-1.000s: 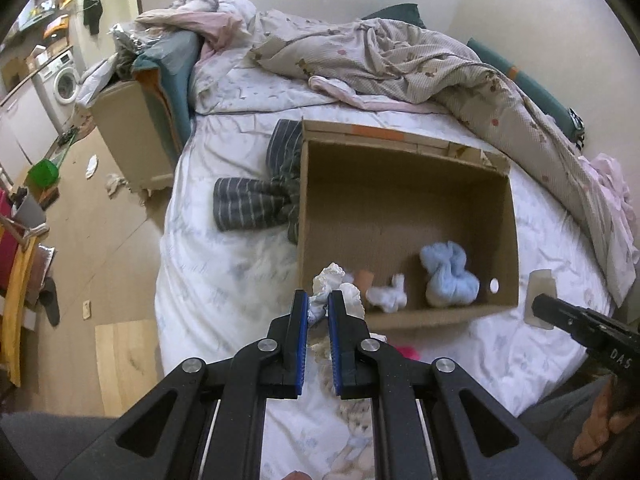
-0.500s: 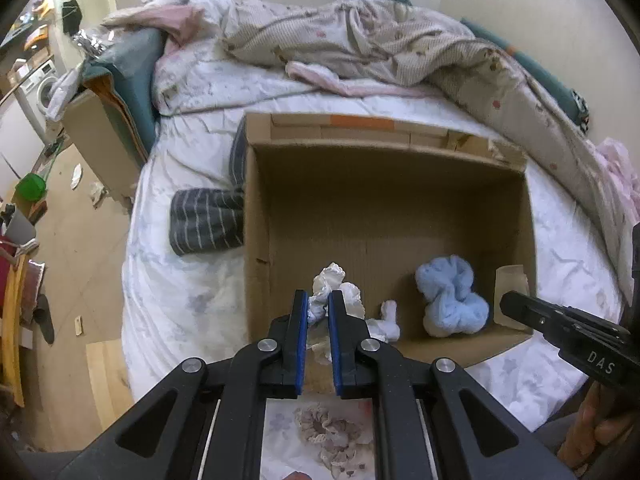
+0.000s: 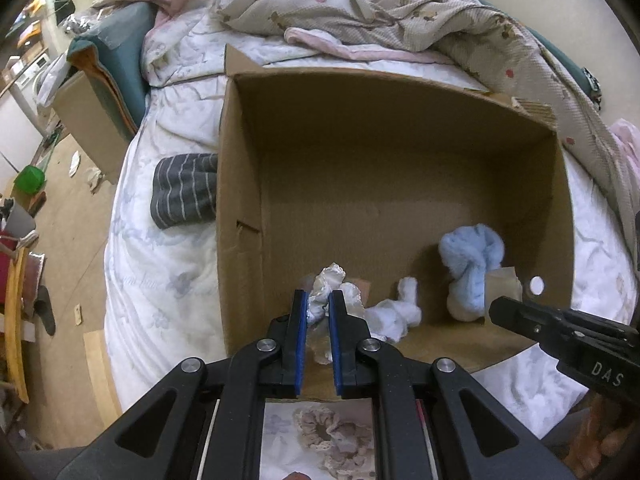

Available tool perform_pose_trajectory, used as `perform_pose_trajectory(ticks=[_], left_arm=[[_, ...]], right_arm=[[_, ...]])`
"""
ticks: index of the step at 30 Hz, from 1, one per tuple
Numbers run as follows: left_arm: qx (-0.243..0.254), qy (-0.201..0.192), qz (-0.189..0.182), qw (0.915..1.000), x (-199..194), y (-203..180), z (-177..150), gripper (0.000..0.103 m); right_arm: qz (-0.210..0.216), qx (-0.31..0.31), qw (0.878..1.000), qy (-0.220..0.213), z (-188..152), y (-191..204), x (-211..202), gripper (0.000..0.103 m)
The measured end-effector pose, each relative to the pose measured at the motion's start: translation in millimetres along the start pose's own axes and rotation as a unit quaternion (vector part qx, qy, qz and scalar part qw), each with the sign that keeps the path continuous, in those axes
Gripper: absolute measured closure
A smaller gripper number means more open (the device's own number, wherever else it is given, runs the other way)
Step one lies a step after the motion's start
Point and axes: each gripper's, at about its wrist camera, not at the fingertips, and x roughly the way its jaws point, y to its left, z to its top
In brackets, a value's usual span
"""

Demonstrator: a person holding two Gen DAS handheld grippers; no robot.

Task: Organize soft objects
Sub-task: 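Carry the tissue and beige piece over into the cardboard box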

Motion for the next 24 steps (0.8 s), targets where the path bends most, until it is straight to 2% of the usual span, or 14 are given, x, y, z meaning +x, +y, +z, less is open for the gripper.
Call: perform_pose_trajectory(ticks=[7, 17, 24], left_arm=[[0.004, -0.003, 0.008, 1.0, 4.0, 5.9, -4.8, 0.093], [0.012, -0.002, 0.002, 0.9999, 2.1, 2.7, -5.0, 0.092], [0.02, -0.006, 0.009, 0.9998, -1.7, -0.9, -5.7, 0.089]], right_arm=[[-0.004, -0.003, 1.0, 0.02, 1.1, 5.5, 13.0, 0.088], [-0.006, 0.001, 1.0, 0.029, 3.0, 4.0, 18.9, 0.084], [-0.022, -0.011, 0.999, 0.031, 1.7, 9.6, 22.1, 0.083]])
